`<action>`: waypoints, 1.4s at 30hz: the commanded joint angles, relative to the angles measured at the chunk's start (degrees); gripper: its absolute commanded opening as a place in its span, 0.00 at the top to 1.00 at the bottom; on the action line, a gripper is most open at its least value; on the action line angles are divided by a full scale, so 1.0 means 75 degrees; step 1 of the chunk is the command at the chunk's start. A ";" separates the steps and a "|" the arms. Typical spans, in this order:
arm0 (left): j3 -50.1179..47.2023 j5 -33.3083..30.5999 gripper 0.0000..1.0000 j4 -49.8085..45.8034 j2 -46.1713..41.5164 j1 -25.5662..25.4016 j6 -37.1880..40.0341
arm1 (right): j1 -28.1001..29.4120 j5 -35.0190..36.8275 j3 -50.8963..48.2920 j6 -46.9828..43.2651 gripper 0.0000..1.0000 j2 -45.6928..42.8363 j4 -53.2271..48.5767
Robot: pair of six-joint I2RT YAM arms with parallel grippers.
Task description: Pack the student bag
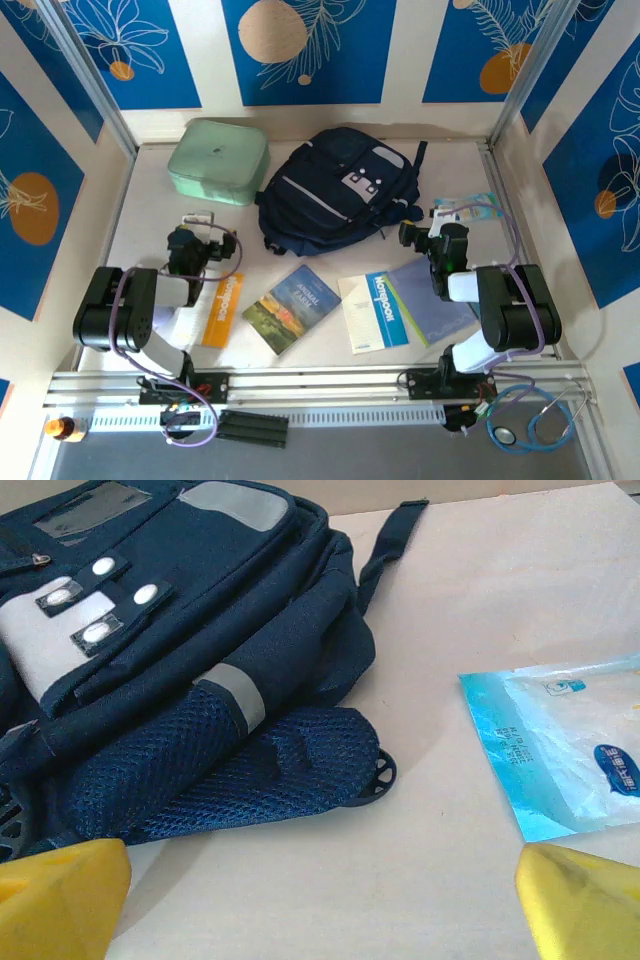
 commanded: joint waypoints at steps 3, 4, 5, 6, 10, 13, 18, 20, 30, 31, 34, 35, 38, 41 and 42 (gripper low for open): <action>0.0055 0.0160 0.00 0.0141 0.0021 0.0050 0.0094 | -0.0033 -0.0090 0.0181 -0.0099 0.01 0.0013 0.0017; 0.0055 0.0159 0.00 0.0141 0.0015 0.0049 0.0088 | -0.0035 -0.0090 0.0181 -0.0098 0.01 0.0013 0.0020; 0.0054 0.0160 0.00 0.0141 0.0014 0.0049 0.0088 | -0.0036 -0.0089 0.0175 -0.0098 0.01 0.0013 0.0016; 0.0055 0.0160 0.00 0.0140 0.0015 0.0060 0.0088 | -0.0041 -0.0089 0.0181 -0.0098 0.01 0.0013 0.0015; 0.0052 0.0172 0.00 0.0146 0.0016 0.0051 0.0076 | -0.0036 -0.0095 0.0181 -0.0098 0.01 0.0007 0.0011; 0.0043 0.0164 0.00 0.0152 0.0012 0.0057 0.0088 | -0.0036 -0.0095 0.0178 -0.0098 0.01 0.0013 0.0021; 0.0054 0.0172 0.00 0.0146 0.0019 0.0060 0.0076 | -0.0036 -0.0095 0.0181 -0.0098 0.01 0.0013 0.0019; 0.0081 0.0172 0.00 0.0100 0.0032 0.0055 0.0077 | -0.0036 -0.0101 0.0180 -0.0093 0.01 0.0013 0.0021; 0.0004 0.0128 0.00 0.0192 -0.0001 0.0049 0.0100 | 0.0034 -0.0008 0.0160 -0.0156 0.01 -0.0010 0.0053; -0.0063 0.0087 0.00 0.0323 -0.0029 0.0049 0.0071 | 0.0095 0.0104 0.0114 -0.0194 0.01 -0.0013 0.0155; -0.0189 -0.0515 0.00 0.0273 -0.0455 0.0037 -0.0103 | 0.0289 0.0417 0.0059 -0.0324 0.01 -0.0436 -0.0016; -0.0104 -0.0724 0.00 -0.0117 -0.0731 0.0037 -0.0156 | 0.0345 0.0600 0.0147 -0.0299 0.01 -0.0707 -0.0449; 0.0387 -0.0643 0.00 -0.1662 -0.1606 0.0014 -0.0101 | 0.0447 0.0824 0.0614 -0.0249 0.01 -0.1466 -0.1875; 0.0810 -0.1024 0.00 -0.2657 -0.2361 -0.0017 -0.0959 | 0.0553 0.1088 0.1237 0.0405 0.01 -0.1977 -0.3384; 0.0903 -0.1031 0.00 -0.2852 -0.2561 -0.0019 -0.1307 | 0.0584 0.1090 0.1503 0.0734 0.01 -0.2092 -0.4036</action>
